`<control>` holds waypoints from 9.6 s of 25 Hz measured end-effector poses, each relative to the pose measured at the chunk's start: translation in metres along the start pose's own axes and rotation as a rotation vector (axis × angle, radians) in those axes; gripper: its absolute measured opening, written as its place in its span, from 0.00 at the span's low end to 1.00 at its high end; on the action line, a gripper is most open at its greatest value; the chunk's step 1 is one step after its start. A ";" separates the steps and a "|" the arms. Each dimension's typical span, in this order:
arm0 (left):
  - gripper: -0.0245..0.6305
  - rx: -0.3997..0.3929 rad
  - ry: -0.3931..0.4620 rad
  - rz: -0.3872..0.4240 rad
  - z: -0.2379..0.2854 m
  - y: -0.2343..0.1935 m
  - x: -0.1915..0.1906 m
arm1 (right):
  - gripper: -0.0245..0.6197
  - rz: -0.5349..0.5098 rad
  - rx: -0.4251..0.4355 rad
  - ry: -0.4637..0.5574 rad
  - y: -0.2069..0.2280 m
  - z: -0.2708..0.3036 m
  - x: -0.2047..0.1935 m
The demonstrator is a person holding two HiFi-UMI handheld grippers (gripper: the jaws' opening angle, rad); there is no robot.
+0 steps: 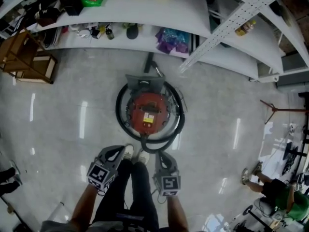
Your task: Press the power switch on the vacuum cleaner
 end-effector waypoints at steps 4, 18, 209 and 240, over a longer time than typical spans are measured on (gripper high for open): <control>0.05 -0.002 -0.018 -0.010 0.017 -0.013 -0.024 | 0.06 0.008 0.018 -0.014 0.003 0.022 -0.028; 0.05 0.006 -0.040 -0.057 0.052 -0.042 -0.089 | 0.06 -0.002 0.040 -0.043 0.015 0.090 -0.097; 0.05 -0.082 0.381 0.329 -0.155 0.166 0.229 | 0.06 -0.041 -0.203 0.443 -0.023 -0.250 0.203; 0.05 -0.018 0.399 0.314 -0.165 0.144 0.238 | 0.05 -0.053 -0.191 0.447 -0.012 -0.245 0.203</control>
Point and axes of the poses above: the fingertips, and each gripper's own axes: z forward along the fingers, y to its right, x out of its top, the point moved 4 cm from there along -z, backward along the fingers, and after that the axes turned 8 degrees about -z, right-handed, at the moved point
